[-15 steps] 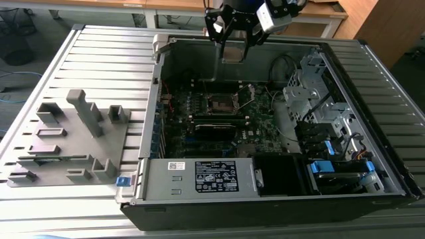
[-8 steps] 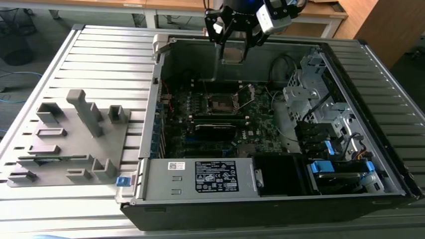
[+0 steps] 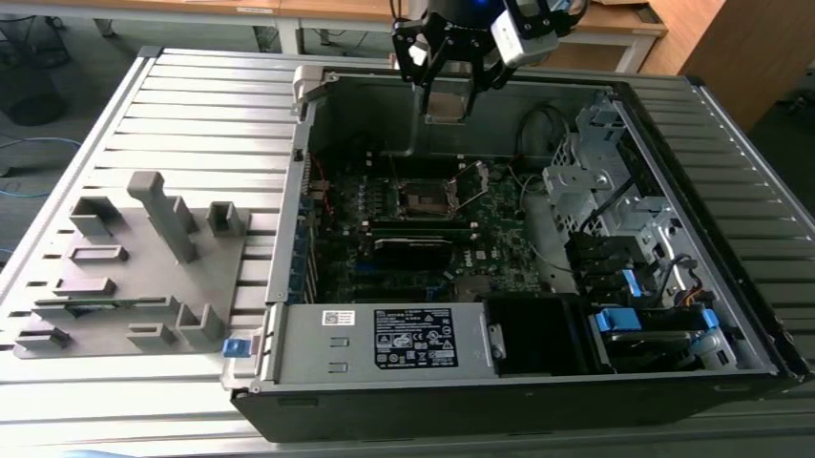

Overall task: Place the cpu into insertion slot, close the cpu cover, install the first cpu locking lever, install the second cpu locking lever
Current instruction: 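Place the cpu into insertion slot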

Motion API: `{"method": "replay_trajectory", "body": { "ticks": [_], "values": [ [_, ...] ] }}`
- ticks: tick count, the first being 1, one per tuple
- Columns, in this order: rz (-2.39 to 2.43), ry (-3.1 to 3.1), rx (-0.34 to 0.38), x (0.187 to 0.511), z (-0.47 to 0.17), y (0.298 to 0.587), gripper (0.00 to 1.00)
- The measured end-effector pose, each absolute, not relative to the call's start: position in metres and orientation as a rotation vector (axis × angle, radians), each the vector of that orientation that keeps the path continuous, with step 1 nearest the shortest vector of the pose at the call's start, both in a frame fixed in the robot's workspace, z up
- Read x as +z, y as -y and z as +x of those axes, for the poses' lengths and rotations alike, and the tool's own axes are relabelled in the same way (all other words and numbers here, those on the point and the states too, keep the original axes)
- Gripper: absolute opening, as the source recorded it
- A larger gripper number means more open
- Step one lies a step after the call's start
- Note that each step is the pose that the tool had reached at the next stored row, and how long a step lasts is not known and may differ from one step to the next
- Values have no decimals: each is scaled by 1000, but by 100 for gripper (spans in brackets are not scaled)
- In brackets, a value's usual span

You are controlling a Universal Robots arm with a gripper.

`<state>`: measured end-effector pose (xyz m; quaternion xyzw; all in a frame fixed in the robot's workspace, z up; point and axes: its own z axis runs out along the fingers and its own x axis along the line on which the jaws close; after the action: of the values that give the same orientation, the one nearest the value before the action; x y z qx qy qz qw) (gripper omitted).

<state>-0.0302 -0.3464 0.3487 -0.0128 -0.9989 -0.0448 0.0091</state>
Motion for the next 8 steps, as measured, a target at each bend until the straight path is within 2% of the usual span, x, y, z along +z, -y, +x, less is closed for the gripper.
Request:
{"method": "replay_trajectory", "body": {
  "ticks": [8],
  "values": [
    [-40,3120,-140,348,-30,346,54]
  ]
}}
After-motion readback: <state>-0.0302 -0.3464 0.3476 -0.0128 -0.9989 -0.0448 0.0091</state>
